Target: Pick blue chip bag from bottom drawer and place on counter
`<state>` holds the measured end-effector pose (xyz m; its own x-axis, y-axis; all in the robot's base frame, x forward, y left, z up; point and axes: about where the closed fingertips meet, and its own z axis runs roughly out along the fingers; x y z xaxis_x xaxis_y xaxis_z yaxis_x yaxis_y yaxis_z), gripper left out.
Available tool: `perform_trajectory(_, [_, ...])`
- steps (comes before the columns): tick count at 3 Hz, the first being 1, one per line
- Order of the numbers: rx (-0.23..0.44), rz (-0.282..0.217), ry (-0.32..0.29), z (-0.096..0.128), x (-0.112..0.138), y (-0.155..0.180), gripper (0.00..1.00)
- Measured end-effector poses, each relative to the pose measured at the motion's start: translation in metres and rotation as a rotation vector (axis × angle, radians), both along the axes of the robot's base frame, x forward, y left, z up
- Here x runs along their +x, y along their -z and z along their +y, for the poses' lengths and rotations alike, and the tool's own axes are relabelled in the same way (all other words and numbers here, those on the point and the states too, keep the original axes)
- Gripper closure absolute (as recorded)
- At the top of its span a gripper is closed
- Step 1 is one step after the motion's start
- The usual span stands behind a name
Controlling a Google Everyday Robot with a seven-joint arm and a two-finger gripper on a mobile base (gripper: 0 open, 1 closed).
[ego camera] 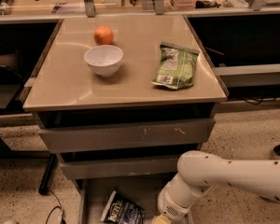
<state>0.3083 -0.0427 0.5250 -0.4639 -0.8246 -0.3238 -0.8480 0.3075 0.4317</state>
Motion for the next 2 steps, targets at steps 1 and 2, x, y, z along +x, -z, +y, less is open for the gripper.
perform_trajectory(1, [0.039,-0.003,0.013,0.012,0.006,0.027,0.00])
perform_trajectory(2, [0.070,-0.044,0.043,0.027,0.033,0.075,0.00])
